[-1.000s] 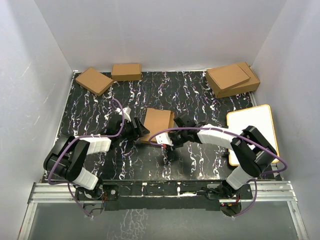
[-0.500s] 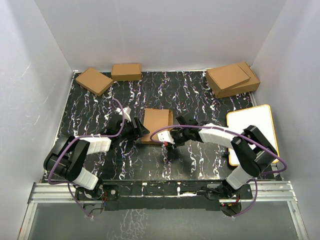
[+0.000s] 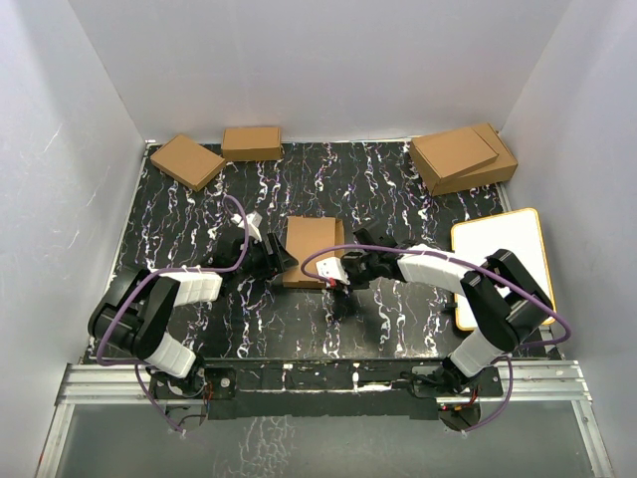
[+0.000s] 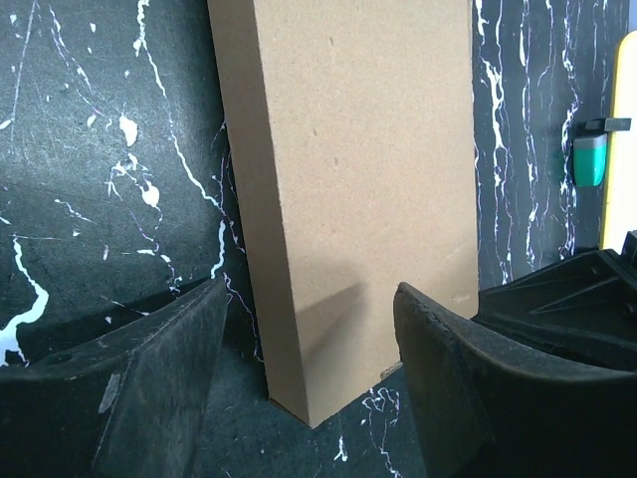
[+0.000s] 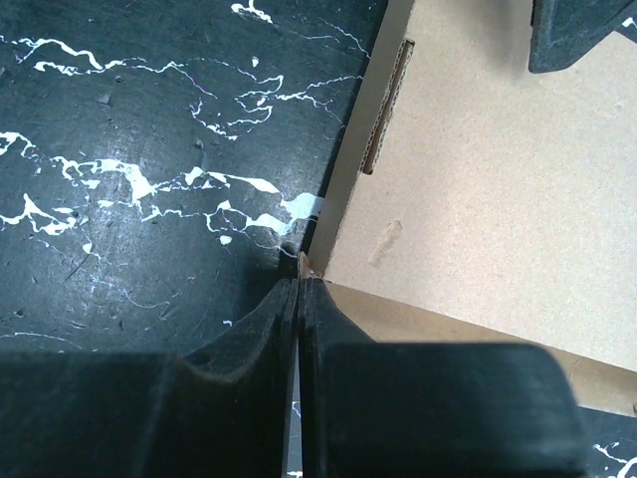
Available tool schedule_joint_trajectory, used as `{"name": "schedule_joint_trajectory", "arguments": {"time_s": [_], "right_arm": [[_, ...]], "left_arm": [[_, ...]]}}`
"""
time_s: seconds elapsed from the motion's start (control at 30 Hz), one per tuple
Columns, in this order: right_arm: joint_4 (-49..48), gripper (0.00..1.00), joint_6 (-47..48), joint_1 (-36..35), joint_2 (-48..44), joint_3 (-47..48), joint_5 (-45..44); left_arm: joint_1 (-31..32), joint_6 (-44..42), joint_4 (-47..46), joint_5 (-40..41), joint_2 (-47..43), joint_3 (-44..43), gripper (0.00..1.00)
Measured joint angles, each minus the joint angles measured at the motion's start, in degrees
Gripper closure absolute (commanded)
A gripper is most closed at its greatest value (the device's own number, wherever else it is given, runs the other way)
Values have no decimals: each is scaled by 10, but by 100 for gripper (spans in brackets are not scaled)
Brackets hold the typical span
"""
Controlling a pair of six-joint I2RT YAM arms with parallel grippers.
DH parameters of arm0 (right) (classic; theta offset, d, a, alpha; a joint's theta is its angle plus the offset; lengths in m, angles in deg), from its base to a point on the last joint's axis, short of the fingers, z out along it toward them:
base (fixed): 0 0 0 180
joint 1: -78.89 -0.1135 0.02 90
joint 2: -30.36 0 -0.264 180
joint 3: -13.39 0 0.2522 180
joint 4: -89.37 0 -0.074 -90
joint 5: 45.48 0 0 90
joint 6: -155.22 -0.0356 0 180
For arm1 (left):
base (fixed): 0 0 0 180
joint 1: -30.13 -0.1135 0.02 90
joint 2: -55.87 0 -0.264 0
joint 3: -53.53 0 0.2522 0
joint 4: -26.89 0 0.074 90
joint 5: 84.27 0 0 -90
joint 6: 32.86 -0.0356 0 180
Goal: Fold the paper box
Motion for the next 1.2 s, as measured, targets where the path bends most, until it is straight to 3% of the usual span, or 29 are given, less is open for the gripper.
{"name": "schedule_joint_trajectory", "arguments": {"time_s": [0.27, 0.53, 1.2], "right_arm": [[2, 92, 0, 2, 0, 0, 3], [2, 92, 0, 3, 0, 0, 5], [6, 92, -22, 28, 7, -1, 28]], "left_arm": [[0, 3, 19, -10, 0, -7, 40], [0, 1, 24, -19, 32, -30, 54], [0, 0, 33, -20, 40, -37, 61]]}}
